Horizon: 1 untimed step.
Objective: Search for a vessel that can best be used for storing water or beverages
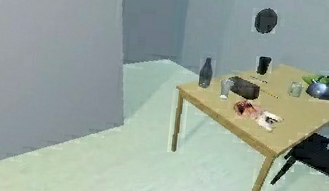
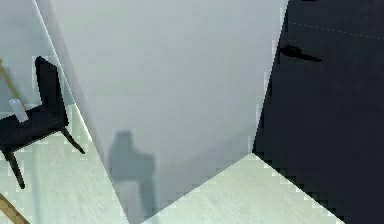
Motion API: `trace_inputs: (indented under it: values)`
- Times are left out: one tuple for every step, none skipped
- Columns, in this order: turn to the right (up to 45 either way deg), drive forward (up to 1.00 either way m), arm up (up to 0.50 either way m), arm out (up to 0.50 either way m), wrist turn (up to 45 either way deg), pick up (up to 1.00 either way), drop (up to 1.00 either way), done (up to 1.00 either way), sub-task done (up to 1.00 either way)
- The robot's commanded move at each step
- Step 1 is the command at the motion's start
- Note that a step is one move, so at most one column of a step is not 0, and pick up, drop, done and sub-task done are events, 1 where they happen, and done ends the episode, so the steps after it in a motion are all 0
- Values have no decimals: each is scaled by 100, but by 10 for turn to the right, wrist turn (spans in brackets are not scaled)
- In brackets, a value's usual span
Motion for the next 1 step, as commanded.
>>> trace_inputs:
  values:
    - [30, 0, 0, 0, 0, 0, 0, 0, 0]
